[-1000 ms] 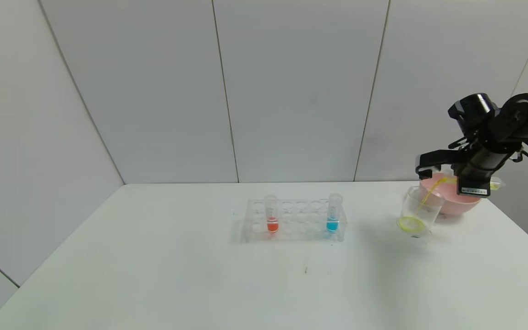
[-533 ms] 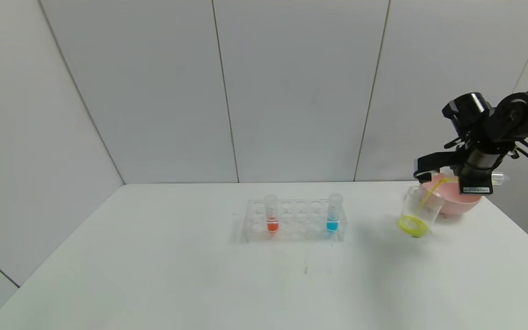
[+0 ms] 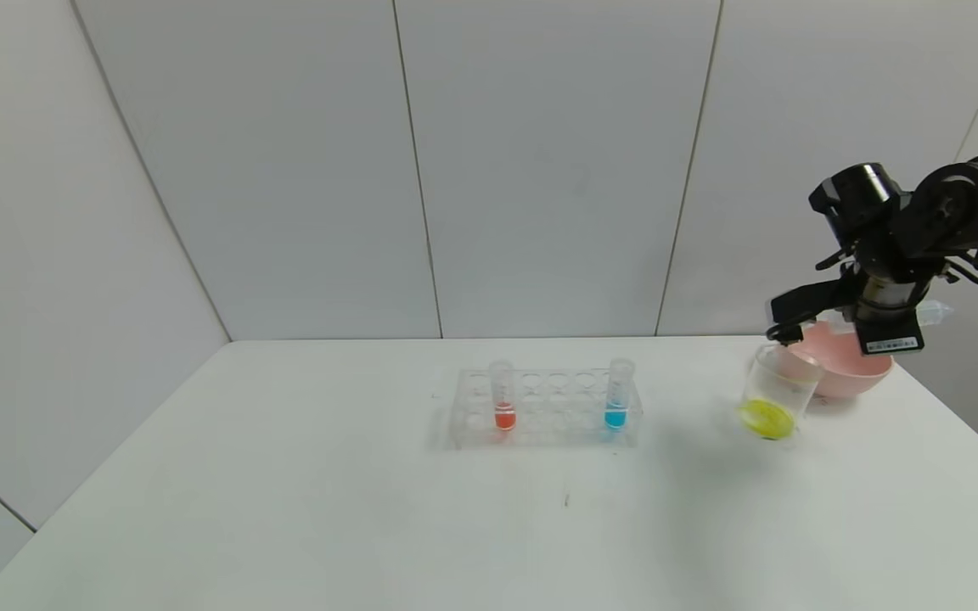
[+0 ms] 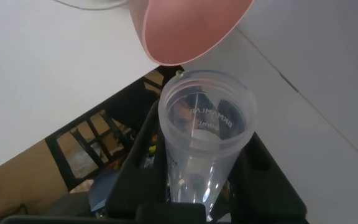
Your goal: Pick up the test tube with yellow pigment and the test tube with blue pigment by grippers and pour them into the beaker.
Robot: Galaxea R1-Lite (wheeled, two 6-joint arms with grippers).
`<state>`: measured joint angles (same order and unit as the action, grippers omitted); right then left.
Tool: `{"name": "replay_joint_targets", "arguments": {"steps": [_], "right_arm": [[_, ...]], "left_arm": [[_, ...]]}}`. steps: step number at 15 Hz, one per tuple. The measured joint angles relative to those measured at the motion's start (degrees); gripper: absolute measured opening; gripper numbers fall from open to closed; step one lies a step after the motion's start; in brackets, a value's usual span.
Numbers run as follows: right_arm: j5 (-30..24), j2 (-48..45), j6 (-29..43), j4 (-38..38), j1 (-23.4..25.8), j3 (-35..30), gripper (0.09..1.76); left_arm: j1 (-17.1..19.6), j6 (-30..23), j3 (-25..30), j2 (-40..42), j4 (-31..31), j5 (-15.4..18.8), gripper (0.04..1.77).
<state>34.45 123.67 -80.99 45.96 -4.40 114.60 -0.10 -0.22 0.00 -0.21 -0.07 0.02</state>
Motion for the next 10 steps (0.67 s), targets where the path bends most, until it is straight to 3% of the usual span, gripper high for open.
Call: {"name": "replay_joint_targets", "arguments": {"steps": [3, 5, 7, 8, 10], "right_arm": [[-0.4, -0.3, 0.0, -0.1, 0.2, 0.0, 0.59], [-3.5, -1.0, 0.3, -0.5, 1.1, 0.0, 0.59], [-13.4, -2.3, 1.5, -1.8, 3.5, 0.0, 0.59], [-20.8, -2.9, 3.7, -2.6, 5.3, 0.0, 0.59], [-34.4, -3.7, 16.2, -4.6, 8.6, 0.0, 0.59]], "left_arm": [[0.0, 0.0, 0.0, 0.0, 0.0, 0.0, 1.76], [0.0, 0.0, 0.0, 0.0, 0.0, 0.0, 1.76], [0.0, 0.0, 0.0, 0.0, 0.0, 0.0, 1.76], [0.0, 0.0, 0.0, 0.0, 0.0, 0.0, 1.76], [0.0, 0.0, 0.0, 0.0, 0.0, 0.0, 1.76]]}}
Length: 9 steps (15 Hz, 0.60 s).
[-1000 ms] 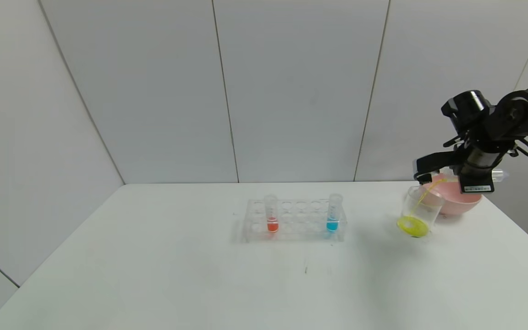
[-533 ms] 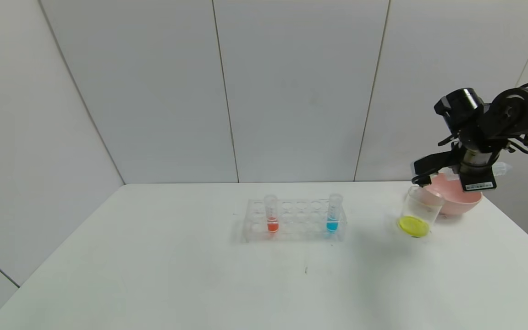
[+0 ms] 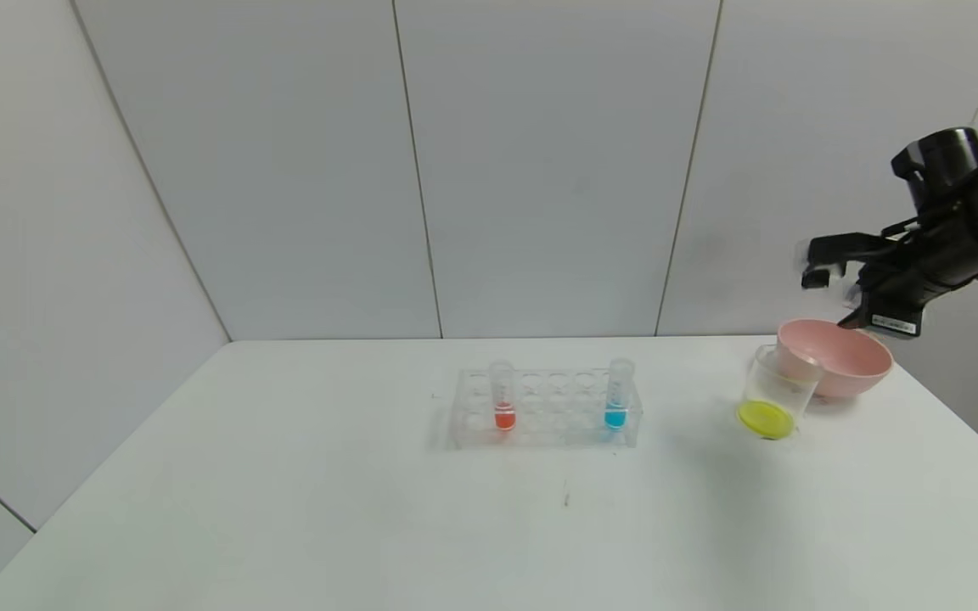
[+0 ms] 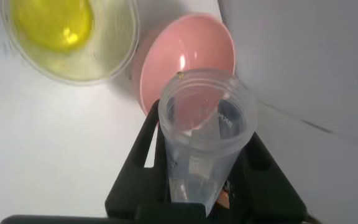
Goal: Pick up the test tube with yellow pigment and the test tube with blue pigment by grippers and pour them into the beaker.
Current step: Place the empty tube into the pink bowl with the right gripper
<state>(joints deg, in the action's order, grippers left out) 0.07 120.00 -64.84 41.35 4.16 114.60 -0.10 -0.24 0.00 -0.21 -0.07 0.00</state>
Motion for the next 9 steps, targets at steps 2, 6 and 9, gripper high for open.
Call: {"name": "replay_joint_targets", "arguments": {"steps": [2, 6, 9], "right_arm": [[-8.3, -0.3, 17.2, -3.4, 1.2, -0.1, 0.59], [-18.5, -0.7, 42.6, -11.4, 2.6, -1.7, 0.59], [-19.6, -3.0, 53.0, -18.0, 3.7, -7.3, 0.59]], "left_arm": [[0.0, 0.0, 0.0, 0.0, 0.0, 0.0, 1.76], [0.0, 0.0, 0.0, 0.0, 0.0, 0.0, 1.76], [0.0, 0.0, 0.0, 0.0, 0.0, 0.0, 1.76]]}}
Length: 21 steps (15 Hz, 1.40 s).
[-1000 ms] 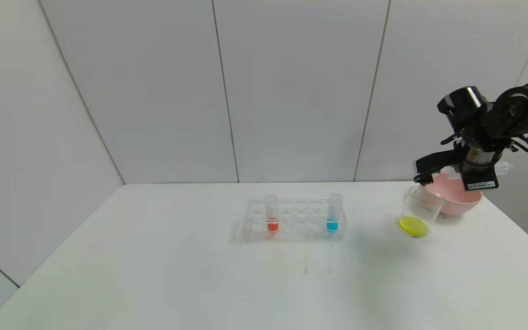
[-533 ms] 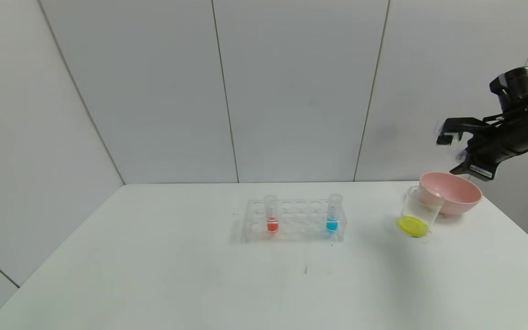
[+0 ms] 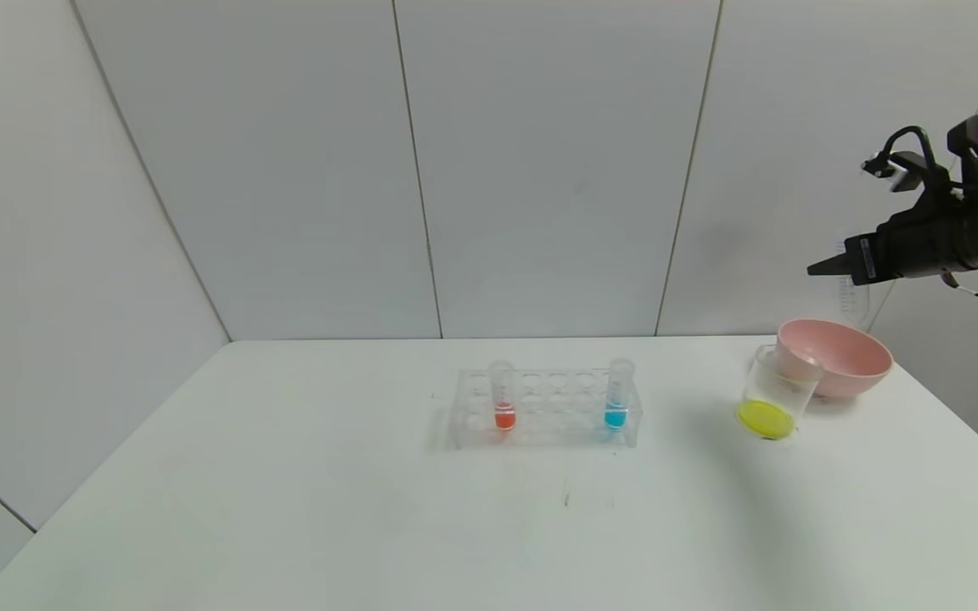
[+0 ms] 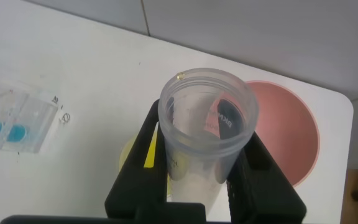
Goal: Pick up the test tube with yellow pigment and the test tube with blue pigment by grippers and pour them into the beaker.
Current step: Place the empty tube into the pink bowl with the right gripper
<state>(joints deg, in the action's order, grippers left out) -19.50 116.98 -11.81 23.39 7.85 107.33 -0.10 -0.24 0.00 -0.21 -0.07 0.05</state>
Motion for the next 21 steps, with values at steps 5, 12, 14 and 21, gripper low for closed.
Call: {"name": "replay_joint_targets", "arguments": {"steps": [5, 12, 14, 21], "right_arm": [[-0.3, -6.4, 5.1, -31.8, 0.6, -24.0, 0.59], [-0.4, -14.9, 8.3, -55.9, 4.6, -49.5, 0.59], [-0.5, -14.6, 8.2, -57.8, 6.1, -51.9, 0.59], [1.3, -2.1, 8.4, -67.2, 7.5, -46.5, 0.59]], "left_arm": [[0.0, 0.0, 0.0, 0.0, 0.0, 0.0, 1.76], [0.0, 0.0, 0.0, 0.0, 0.0, 0.0, 1.76], [0.0, 0.0, 0.0, 0.0, 0.0, 0.0, 1.76], [0.0, 0.0, 0.0, 0.0, 0.0, 0.0, 1.76]]}}
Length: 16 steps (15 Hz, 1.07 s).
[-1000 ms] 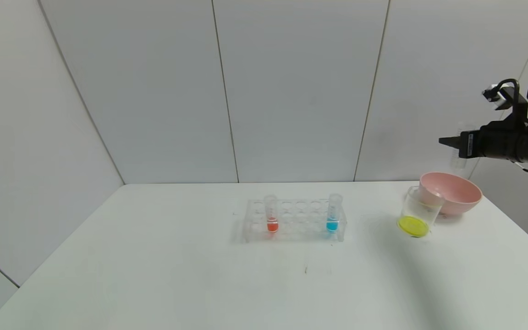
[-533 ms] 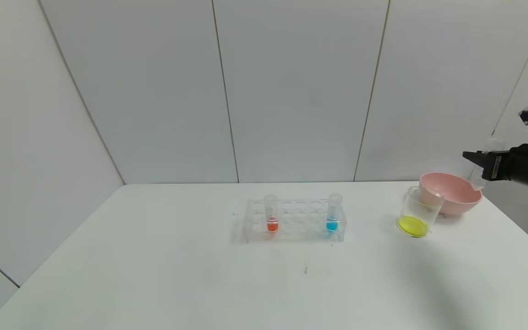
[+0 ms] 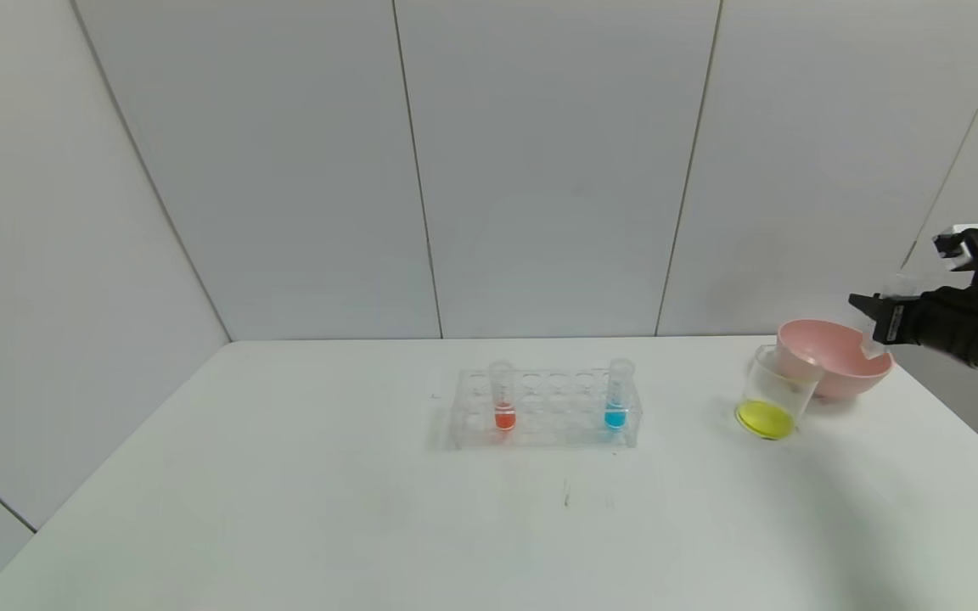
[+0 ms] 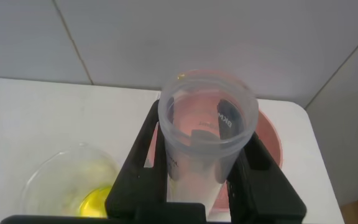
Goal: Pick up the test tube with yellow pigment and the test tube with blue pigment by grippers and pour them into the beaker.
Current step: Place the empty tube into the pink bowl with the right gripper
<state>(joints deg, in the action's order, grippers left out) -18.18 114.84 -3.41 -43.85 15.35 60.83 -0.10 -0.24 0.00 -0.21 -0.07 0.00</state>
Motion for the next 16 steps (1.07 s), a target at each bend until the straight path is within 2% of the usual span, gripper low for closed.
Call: {"name": "replay_joint_targets", "arguments": {"steps": [5, 10, 11, 13, 16], "right_arm": [[2.9, 12.0, 0.3, -1.7, 0.2, 12.3, 0.59], [2.7, 15.8, 0.7, -1.9, 0.2, 15.3, 0.59], [2.7, 16.0, 0.7, -1.9, 0.2, 15.4, 0.63], [2.7, 16.1, 0.8, -2.0, 0.3, 15.4, 0.88], [2.6, 16.1, 2.8, -5.1, 0.2, 15.5, 1.14]], "left_arm": [[0.0, 0.0, 0.0, 0.0, 0.0, 0.0, 1.76], [0.0, 0.0, 0.0, 0.0, 0.0, 0.0, 1.76], [0.0, 0.0, 0.0, 0.0, 0.0, 0.0, 1.76], [0.0, 0.0, 0.0, 0.0, 0.0, 0.0, 1.76], [0.0, 0.0, 0.0, 0.0, 0.0, 0.0, 1.76]]}}
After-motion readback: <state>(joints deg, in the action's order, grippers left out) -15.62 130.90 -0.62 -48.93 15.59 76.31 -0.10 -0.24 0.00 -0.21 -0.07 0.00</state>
